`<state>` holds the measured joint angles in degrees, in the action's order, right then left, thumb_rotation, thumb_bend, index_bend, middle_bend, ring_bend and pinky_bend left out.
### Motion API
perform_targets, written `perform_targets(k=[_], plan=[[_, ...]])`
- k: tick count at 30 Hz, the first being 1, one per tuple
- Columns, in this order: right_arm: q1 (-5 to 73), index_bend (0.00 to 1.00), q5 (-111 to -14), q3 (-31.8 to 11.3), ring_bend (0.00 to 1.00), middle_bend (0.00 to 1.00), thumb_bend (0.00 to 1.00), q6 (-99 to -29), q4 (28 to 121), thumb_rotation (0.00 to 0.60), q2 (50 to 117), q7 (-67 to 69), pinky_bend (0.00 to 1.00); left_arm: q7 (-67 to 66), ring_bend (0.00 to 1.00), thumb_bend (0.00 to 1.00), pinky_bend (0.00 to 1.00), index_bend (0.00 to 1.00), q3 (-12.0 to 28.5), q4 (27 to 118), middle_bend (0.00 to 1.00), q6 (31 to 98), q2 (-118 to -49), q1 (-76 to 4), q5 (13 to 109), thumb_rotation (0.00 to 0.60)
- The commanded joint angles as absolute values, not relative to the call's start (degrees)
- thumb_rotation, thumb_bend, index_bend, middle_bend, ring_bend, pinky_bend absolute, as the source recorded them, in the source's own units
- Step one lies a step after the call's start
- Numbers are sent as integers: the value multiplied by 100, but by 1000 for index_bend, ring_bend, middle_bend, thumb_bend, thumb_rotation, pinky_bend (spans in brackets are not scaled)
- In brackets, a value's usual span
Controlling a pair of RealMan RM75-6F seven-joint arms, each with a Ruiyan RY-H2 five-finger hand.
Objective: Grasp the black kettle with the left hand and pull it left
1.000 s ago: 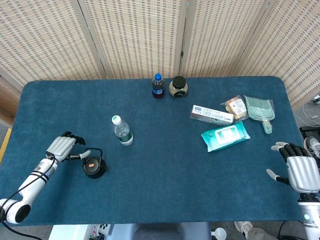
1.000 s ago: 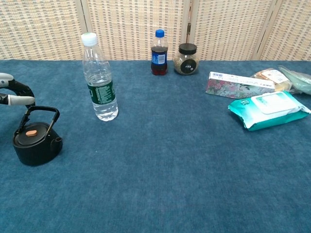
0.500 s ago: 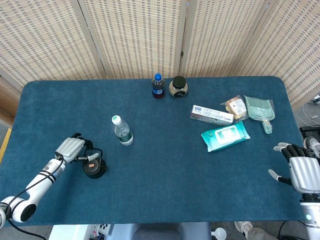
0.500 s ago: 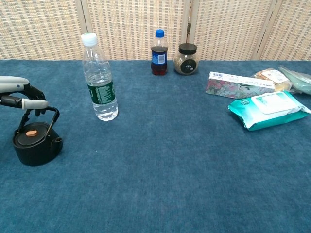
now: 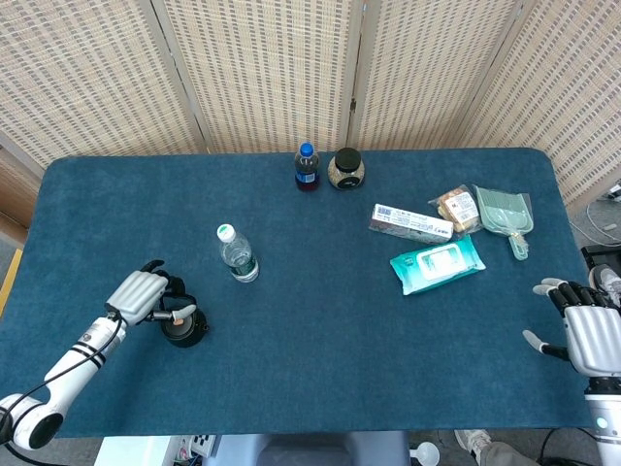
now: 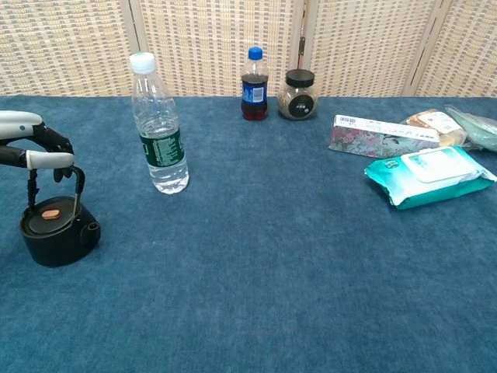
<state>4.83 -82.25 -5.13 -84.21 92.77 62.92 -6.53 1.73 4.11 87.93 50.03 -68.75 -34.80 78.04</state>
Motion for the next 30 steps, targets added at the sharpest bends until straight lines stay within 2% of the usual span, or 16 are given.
perform_targets(k=[1, 6, 10, 22, 30], plan=[[482, 321, -8238, -513, 233, 278, 137, -8424, 9260, 600, 6284, -627, 251, 27, 314, 164, 65, 443, 316, 9041, 467, 5153, -6707, -3362, 7871, 101], [502, 321, -8256, -506, 233, 278, 137, -8385, 9220, 600, 6295, -595, 251, -347, 323, 164, 65, 443, 156, 9473, 480, 5366, -6472, -3178, 7860, 101], [529, 321, -8271, -521, 233, 278, 137, -8363, 9232, 600, 6272, -587, 252, -706, 330, 164, 65, 443, 96, 9753, 487, 5671, -6381, -2986, 7776, 140], [649, 321, -8370, -624, 233, 278, 137, -8421, 9556, 600, 6207, -957, 251, -1157, 360, 163, 65, 394, 20, 10285, 482, 6227, -6229, -2652, 7792, 137], [686, 321, -8324, -643, 233, 278, 137, -8434, 9856, 600, 6285, -1365, 251, -1375, 372, 163, 65, 375, -26, 10446, 455, 6299, -6210, -2580, 7826, 139]])
